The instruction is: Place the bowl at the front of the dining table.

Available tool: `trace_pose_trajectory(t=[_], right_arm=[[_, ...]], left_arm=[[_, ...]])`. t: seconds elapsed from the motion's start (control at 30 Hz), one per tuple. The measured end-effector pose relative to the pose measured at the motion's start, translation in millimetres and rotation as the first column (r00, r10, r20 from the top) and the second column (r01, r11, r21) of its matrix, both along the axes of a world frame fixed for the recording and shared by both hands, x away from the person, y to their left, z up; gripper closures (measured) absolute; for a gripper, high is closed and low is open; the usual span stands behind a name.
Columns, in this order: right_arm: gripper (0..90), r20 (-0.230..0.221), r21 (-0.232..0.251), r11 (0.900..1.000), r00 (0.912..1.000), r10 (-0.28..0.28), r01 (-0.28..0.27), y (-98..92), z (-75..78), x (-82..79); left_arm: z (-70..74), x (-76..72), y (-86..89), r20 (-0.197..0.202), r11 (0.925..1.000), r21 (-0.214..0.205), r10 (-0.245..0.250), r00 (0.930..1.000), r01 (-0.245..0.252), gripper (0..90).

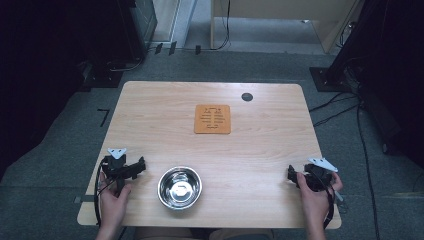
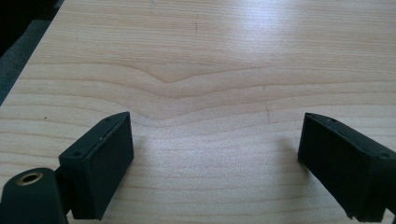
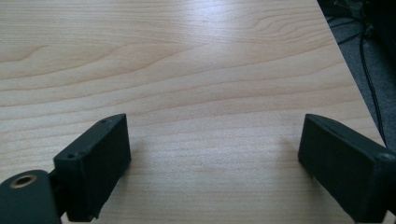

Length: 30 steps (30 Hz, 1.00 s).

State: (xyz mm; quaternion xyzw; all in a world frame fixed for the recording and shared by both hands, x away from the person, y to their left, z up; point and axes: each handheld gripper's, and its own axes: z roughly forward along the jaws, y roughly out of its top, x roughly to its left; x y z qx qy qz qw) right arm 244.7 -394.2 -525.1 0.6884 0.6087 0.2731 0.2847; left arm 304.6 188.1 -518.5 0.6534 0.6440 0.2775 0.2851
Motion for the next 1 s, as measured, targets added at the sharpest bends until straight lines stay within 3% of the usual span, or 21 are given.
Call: trace_pose_trajectory(t=[0.23,0.53,1.0], right_arm=[[8.6,0.01,0.008,0.9995,0.9995,-0.03,0.03,6.4,0.6,-1.3],[8.6,0.072,0.032,0.9995,0.9974,-0.006,0.004,25.1,13.5,-0.8],[8.6,0.097,0.038,0.9978,0.994,0.051,-0.055,48.9,21.7,-0.4]], left_arm=[[0.0,0.0,0.0,0.0,1.0,0.0,0.0,1.0,0.0,10.2],[0.0,0.0,0.0,0.0,1.0,0.0,0.0,1.0,0.0,10.2],[0.0,0.0,0.0,0.0,1.0,0.0,0.0,1.0,0.0,10.2]])
